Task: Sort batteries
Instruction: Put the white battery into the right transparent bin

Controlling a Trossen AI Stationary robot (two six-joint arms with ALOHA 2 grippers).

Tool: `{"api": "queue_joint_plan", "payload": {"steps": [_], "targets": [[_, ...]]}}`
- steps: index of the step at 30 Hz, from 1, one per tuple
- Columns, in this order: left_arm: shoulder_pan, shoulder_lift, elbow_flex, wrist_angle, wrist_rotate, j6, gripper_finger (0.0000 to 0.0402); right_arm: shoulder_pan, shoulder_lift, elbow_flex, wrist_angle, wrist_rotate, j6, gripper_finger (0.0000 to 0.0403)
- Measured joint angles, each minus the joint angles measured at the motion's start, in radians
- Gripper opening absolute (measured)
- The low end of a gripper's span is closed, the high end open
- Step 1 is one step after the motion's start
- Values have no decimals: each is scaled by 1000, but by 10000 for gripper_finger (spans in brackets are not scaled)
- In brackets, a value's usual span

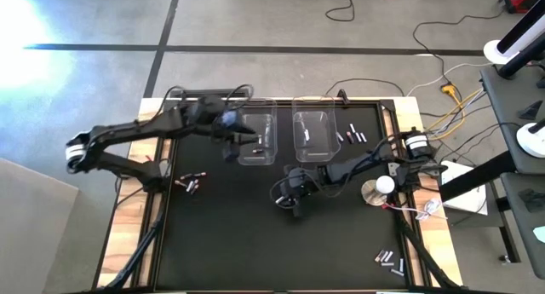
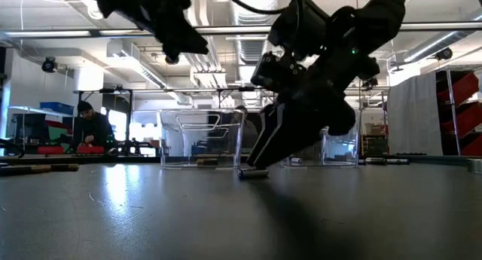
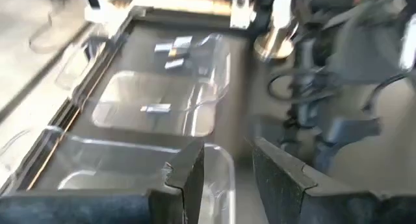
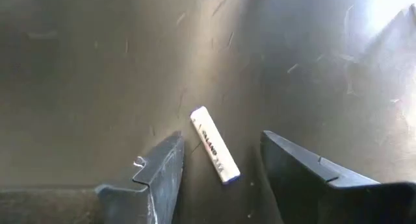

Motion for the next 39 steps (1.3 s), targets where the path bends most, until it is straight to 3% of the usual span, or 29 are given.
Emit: {"api": "queue_joint_plan", "payload": {"steps": [9,17,21,27,39], "targets": [[-96,-185,-359,529,-2,-112,111,-9,49,0,51,-7,-16,131],[-172,-246,-542,868,-5,-153,111,-10,103,-2,78,-4,-15,55],[-210,-263,-576,927,-5,-156,111,-10,155,-2,91,-2,9,34],[-245,-274,-587,954,-6,-167,111,-10,176,-2,86,1,41,40],[-253,-270,-609,951,-6,-167,111,-10,11,-10,-19,6,126,28]]}}
